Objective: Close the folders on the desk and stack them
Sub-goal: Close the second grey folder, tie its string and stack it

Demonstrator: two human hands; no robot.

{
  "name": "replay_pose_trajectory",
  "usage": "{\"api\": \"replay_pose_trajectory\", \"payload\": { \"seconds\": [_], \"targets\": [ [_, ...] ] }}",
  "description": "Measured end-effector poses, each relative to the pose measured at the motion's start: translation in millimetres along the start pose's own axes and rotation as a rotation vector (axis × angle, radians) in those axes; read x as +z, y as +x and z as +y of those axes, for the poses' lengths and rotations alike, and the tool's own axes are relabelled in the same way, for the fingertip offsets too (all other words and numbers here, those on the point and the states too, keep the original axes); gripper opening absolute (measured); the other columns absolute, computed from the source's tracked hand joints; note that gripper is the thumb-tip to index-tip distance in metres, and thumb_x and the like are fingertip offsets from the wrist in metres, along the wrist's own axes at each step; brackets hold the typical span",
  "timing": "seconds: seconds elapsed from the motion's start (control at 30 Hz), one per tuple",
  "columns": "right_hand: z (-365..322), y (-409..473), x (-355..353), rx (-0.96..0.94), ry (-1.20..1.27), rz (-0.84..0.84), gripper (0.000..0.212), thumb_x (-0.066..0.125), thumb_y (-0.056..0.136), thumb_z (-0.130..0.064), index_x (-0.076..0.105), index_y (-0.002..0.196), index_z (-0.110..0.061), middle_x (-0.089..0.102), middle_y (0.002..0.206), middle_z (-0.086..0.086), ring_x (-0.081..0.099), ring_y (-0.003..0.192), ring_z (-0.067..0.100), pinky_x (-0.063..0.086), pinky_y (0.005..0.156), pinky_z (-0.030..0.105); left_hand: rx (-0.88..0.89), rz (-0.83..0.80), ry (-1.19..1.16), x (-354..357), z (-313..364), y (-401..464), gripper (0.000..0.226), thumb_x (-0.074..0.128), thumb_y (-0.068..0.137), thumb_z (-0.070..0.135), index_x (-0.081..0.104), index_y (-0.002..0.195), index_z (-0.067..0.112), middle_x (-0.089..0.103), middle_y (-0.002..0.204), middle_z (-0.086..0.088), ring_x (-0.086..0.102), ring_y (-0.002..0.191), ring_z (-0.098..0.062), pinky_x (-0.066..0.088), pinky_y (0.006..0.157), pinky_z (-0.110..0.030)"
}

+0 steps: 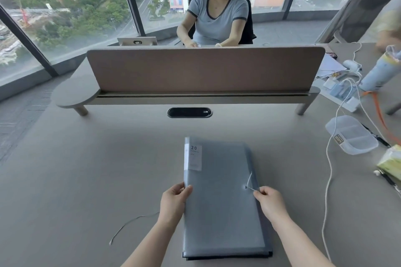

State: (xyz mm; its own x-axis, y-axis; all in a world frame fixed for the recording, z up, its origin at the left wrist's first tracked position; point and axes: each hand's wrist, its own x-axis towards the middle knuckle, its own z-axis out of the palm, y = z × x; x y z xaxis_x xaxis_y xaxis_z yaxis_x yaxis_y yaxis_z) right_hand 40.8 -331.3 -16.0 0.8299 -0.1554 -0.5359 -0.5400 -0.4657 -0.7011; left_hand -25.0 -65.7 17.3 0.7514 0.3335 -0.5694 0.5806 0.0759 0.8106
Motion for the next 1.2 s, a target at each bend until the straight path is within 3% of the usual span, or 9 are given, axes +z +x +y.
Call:
{"api": "replay_pose_trajectory", "payload": {
  "seconds": [0.13,0.3,0.47,0.53,0.67,0.77,0.87,1.07,1.2],
  "targets": [
    [6.8,1.7,0.2,0.009,-0.063,-0.016,0.027,0.059,0.093,-0.012,0.052,0.066,-0.011,0.039,0.055,-0.002,0.033,0.054,0.017,0.023,0.054,0.03,0.01,0.023,0.041,2.4,0.3,-0.1,0.014,0.067,0.091,0.017,0.077,0.099,0.023,0.08,0.087,-0.001,0.076,0.085,-0.022,0.059,0.085,-0.042],
    [10.0,0.6,4.2,0.011,-0.142,-0.013,0.027,0.059,0.091,-0.016,0.053,0.065,-0.013,0.046,0.055,-0.002,0.04,0.054,0.017,0.027,0.053,0.03,0.017,0.053,0.135,1.9,-3.8,3.3,0.013,0.069,0.077,0.036,0.076,0.082,0.047,0.064,0.066,0.0,0.061,0.065,-0.015,0.05,0.07,-0.034],
    [12.8,2.4,5.7,0.011,-0.216,0.055,0.013,0.061,0.09,-0.024,0.061,0.082,-0.014,0.064,0.074,-0.003,0.056,0.069,0.019,0.04,0.06,0.032,-0.043,0.081,0.171,4.3,-22.6,13.0,0.072,0.066,0.057,0.062,0.065,0.125,0.035,0.072,0.108,-0.002,0.072,0.09,-0.015,0.056,0.091,-0.045],
    [16.4,3.6,6.7,0.021,-0.264,0.088,0.011,0.062,0.089,-0.029,0.058,0.091,-0.018,0.064,0.086,-0.003,0.059,0.08,0.022,0.042,0.063,0.033,-0.059,0.084,0.165,7.0,-20.7,8.8,0.08,0.067,0.06,0.061,0.058,0.134,0.033,0.07,0.112,0.001,0.071,0.096,-0.015,0.054,0.094,-0.044],
    [22.3,8.8,7.7,0.031,-0.338,0.142,0.017,0.059,0.09,-0.034,0.062,0.101,-0.021,0.065,0.1,0.001,0.061,0.094,0.026,0.041,0.068,0.032,-0.118,0.068,0.106,6.8,-37.2,13.9,0.079,0.068,0.066,0.061,0.055,0.136,0.029,0.074,0.108,0.009,0.071,0.1,-0.015,0.052,0.098,-0.045],
    [15.6,9.9,6.9,0.044,-0.396,0.116,0.021,0.054,0.091,-0.03,0.06,0.074,-0.019,0.063,0.072,-0.002,0.058,0.074,0.026,0.041,0.059,0.031,-0.161,0.03,0.109,6.4,-47.2,13.4,0.061,0.067,0.067,0.067,0.068,0.118,0.032,0.076,0.1,0.002,0.072,0.095,-0.024,0.054,0.095,-0.051],
    [11.6,11.8,6.5,0.075,-0.383,0.118,0.032,0.053,0.088,-0.021,0.047,0.057,-0.017,0.049,0.054,-0.003,0.045,0.057,0.024,0.028,0.049,0.029,-0.126,0.02,0.109,10.0,-29.5,1.2,0.032,0.064,0.073,0.057,0.074,0.09,0.032,0.076,0.092,-0.005,0.073,0.09,-0.028,0.055,0.091,-0.052],
    [16.2,16.5,14.5,0.136,-0.272,0.066,0.02,0.054,0.075,-0.014,0.044,0.057,-0.013,0.039,0.05,-0.001,0.037,0.051,0.023,0.027,0.056,0.03,-0.084,0.026,0.098,1.8,-29.8,7.8,0.033,0.062,0.073,0.058,0.072,0.087,0.029,0.074,0.094,-0.012,0.071,0.087,-0.032,0.054,0.088,-0.053],
    [12.0,16.3,30.5,0.138,-0.181,0.034,0.029,0.051,0.071,-0.009,0.036,0.048,-0.019,0.026,0.043,-0.005,0.028,0.054,0.022,0.027,0.059,0.032,-0.067,0.046,0.091,-12.3,-26.8,14.5,0.028,0.061,0.075,0.056,0.072,0.086,0.033,0.075,0.094,-0.011,0.071,0.092,-0.035,0.055,0.088,-0.054]
  ]
}}
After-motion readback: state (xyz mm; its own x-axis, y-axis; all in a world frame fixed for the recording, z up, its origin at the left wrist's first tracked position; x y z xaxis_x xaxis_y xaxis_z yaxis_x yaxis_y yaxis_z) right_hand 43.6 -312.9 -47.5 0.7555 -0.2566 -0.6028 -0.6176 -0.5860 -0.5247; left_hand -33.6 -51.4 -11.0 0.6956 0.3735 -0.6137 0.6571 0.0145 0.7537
